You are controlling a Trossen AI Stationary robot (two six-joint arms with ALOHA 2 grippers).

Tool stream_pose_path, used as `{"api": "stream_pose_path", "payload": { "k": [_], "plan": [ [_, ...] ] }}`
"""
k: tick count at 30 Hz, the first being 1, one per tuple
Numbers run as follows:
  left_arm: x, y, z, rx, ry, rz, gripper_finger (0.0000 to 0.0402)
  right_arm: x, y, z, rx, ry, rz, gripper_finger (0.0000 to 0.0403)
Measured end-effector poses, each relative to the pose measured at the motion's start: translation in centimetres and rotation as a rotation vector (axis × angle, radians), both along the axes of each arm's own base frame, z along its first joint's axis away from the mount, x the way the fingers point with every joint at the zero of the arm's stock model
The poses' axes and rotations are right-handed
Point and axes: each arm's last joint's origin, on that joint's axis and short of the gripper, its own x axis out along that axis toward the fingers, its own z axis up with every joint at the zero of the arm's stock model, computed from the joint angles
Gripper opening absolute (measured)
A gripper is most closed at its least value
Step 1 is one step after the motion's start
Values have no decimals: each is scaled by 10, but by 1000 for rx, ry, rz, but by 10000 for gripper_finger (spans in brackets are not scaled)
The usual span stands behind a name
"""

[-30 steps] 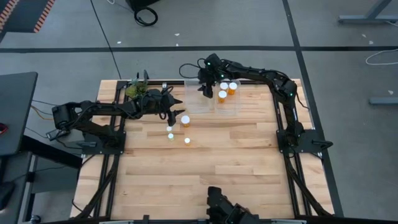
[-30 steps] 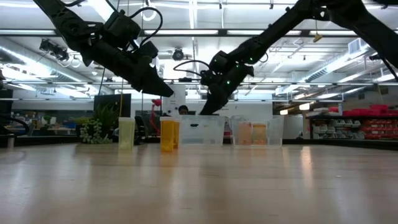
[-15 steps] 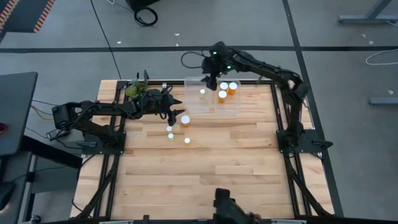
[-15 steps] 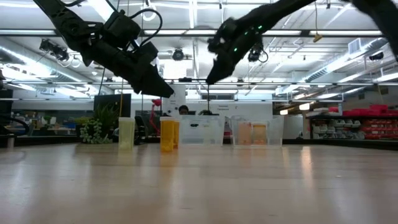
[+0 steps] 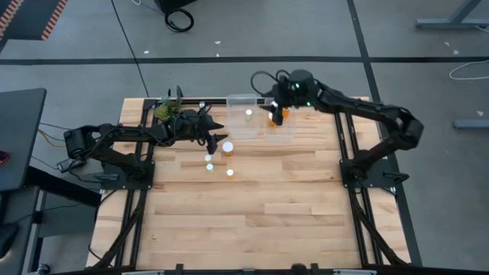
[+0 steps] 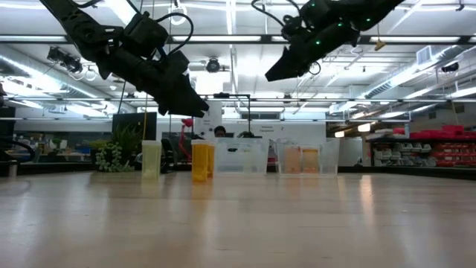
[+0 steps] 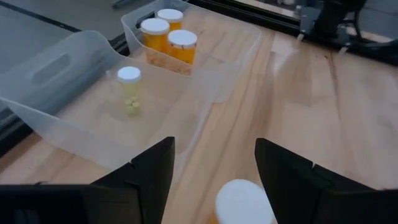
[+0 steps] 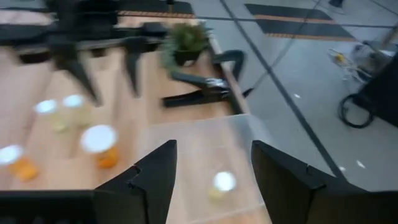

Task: Pick and place medicine bottles into bin by pill shape (circle, oval)
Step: Put the big orange pill into the right transparent bin

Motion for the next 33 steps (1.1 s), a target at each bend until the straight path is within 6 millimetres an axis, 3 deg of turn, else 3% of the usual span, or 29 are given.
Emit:
{"api": "stream_pose_path", "payload": {
  "k": [9,22,27,33],
  "plan": [
    [6,-16,0,-88,-28,-193,231,11,60,-19,18,15,107,214],
    [11,-51,-9,-108,75,-334,231,28,124,-18,36,2,269,214],
    [12,-63,-6,-83,74,-391,231,29,137,-20,26,-16,298,214],
    [10,-72,-3,-63,90,-394,231,26,140,-43,19,-95,317,214]
  ]
}}
